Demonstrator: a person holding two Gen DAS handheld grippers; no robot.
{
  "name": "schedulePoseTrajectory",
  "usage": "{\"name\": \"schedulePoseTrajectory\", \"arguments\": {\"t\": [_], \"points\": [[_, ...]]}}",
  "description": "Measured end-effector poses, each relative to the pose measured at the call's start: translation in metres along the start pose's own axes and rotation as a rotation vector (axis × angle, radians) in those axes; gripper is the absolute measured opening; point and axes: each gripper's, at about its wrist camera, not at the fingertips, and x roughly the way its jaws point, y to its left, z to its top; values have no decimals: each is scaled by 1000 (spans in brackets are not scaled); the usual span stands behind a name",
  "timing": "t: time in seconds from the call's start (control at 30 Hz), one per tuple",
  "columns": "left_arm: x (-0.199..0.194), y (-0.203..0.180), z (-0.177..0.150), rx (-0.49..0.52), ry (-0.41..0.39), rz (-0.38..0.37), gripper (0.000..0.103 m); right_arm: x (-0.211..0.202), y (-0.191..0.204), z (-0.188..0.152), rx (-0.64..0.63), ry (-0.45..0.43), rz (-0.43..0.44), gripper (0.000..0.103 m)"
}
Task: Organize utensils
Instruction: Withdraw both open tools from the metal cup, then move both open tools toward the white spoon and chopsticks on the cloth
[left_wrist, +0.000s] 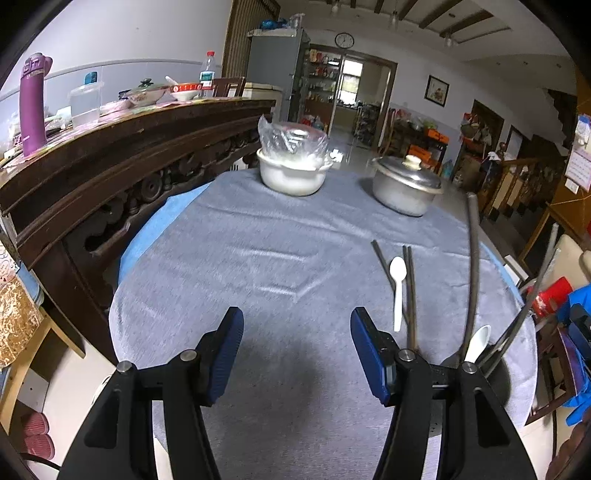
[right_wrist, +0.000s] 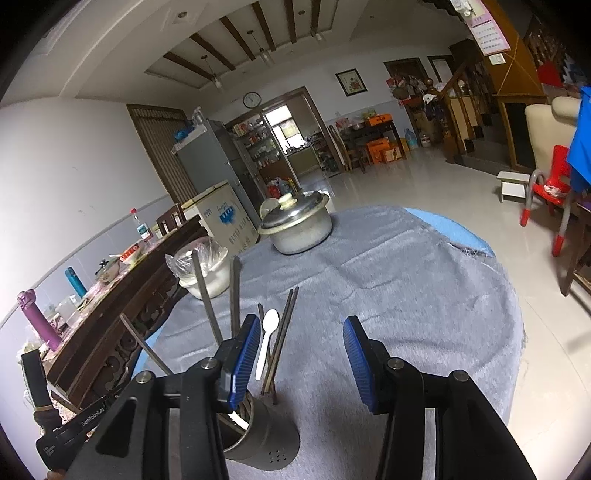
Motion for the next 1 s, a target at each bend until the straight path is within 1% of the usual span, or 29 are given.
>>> {"name": "schedulePoseTrajectory", "arguments": {"t": [0.13,0.43,0.63,0.73,1.0], "points": [[5,3,0,-2,18,11,61,11,-5,-2,15,42,-25,50],[18,5,0,4,43,31,61,46,-17,-13,28,175,-88,50],[27,5,1,14,61,48,61,66,-32,-22,61,245,-104,50],[31,4,1,20,68,57,61,70,-36,-25,63,249,-102,50],[40,0,1,46,85,85,61,74,-35,-26,29,208,-72,50]]}}
